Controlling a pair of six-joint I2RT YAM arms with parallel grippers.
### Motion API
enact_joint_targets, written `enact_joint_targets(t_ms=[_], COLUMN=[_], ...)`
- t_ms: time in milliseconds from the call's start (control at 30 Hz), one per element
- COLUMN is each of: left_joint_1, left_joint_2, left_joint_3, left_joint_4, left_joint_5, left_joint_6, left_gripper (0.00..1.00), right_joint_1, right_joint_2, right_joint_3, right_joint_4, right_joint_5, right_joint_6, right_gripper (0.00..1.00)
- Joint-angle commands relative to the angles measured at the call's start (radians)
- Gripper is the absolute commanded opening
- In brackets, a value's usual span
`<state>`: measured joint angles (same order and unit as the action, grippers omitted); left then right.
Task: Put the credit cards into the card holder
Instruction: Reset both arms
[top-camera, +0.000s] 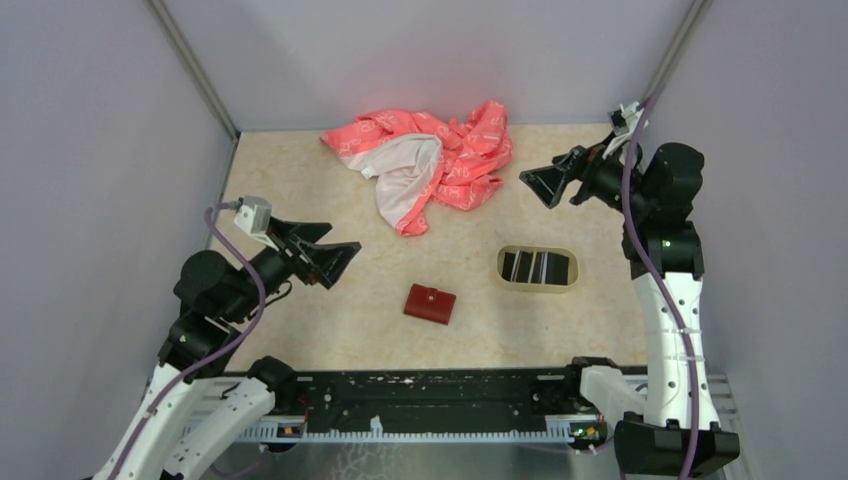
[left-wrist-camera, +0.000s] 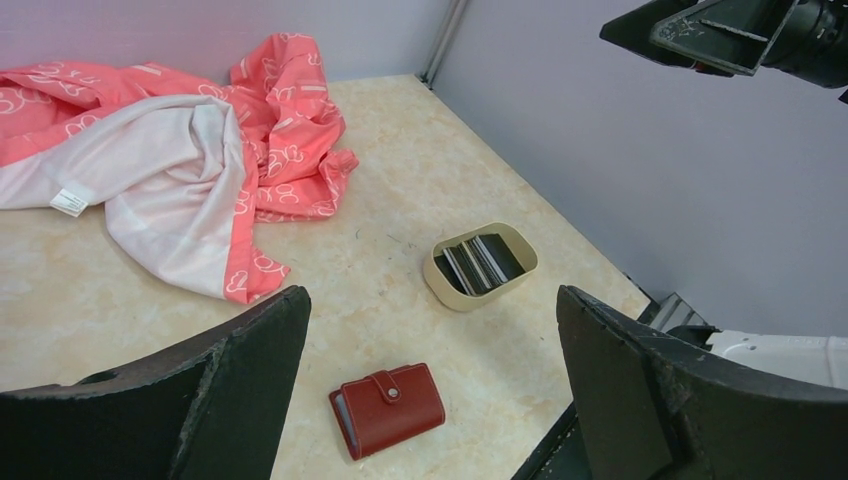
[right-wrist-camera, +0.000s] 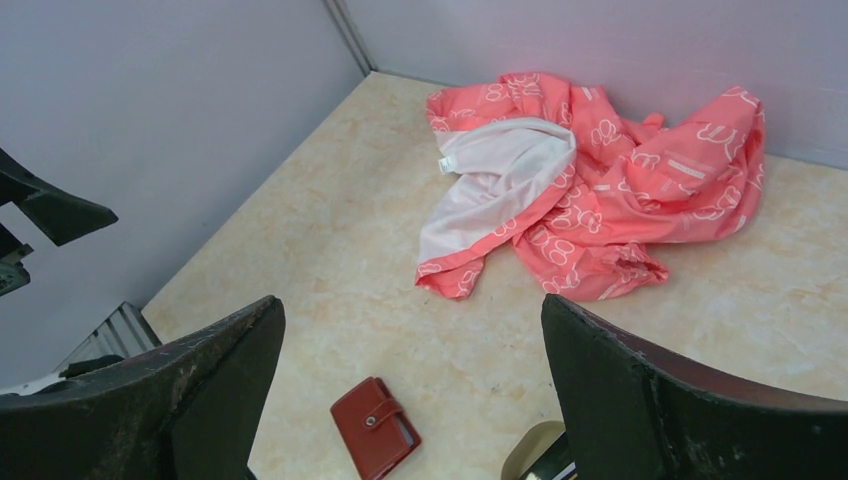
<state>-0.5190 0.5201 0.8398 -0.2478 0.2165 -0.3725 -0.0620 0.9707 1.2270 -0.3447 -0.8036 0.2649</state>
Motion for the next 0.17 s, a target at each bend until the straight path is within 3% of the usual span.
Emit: enact_joint_targets(t_ms=[0, 133], left_joint_1=[0.006, 0.006], left_joint_2=[-0.021, -0.023], left_joint_3=[0.013, -0.020], left_joint_4=[-0.001, 0.039], left_joint_5=[-0.015, -0.009], left_joint_6=[0.013, 0.006], left_gripper=[0.98, 0.98], right_joint_1=[-0.006, -0.006], right_joint_2=[-0.009, -0.012], right_joint_3=[0.047, 0.043], right_joint_4=[0.030, 0.040], right_joint_5=[-0.006, 0.003], right_joint_6=[-0.001, -0.008], right_gripper=[0.99, 0.99])
